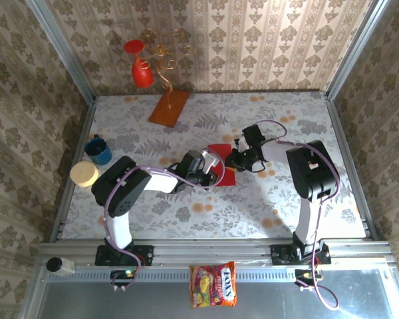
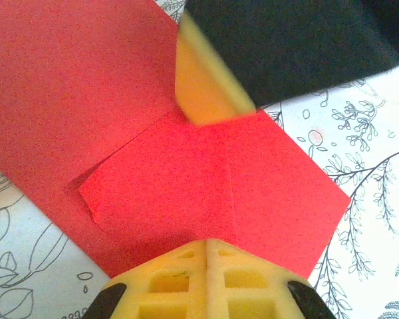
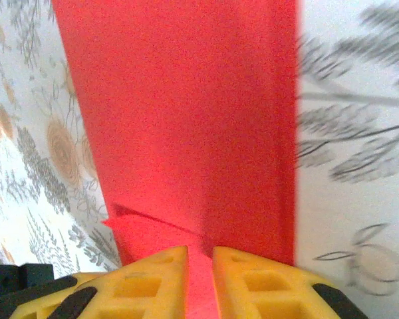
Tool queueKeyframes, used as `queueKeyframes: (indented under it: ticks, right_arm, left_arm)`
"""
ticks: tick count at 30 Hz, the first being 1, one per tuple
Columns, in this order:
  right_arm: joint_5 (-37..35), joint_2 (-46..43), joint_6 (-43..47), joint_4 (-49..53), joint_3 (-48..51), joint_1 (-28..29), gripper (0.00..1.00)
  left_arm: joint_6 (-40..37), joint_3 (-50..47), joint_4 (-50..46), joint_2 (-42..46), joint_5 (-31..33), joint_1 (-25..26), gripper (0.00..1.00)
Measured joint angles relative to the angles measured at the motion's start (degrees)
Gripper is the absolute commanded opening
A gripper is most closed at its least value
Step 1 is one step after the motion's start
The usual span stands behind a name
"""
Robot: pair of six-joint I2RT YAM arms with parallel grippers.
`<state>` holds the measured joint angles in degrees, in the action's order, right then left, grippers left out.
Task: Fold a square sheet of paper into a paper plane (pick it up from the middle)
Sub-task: Fold the triangle a second time at the center of the table.
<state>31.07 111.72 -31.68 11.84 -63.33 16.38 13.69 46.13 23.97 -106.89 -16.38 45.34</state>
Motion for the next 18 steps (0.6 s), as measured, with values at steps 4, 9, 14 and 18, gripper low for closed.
queueKeyframes:
  ticks: [4,9,14,18]
  right_arm:
    - [-0.26,-0.02,0.00,0.22,-0.26,-3.39,0.24]
    - [-1.95,-1.62,-0.07,-0.09,1.14,-5.49,0.23]
    - [-2.36,-6.78,-1.64,-4.68,8.44,-5.88,0.41]
    - [-2.47,-10.82,-2.95,-9.18,14.36,-4.94,0.43]
  left_arm:
    - [0.02,-0.44,0.76,0.00,-0.20,0.00,0.00]
    - [0.92,-1.86,2.19,0.48,-0.39,0.04,0.00]
    - [3.13,-4.81,3.02,2.60,-0.13,0.72,0.00]
    - [4.76,-6.43,3.91,3.56,0.28,1.40,0.00]
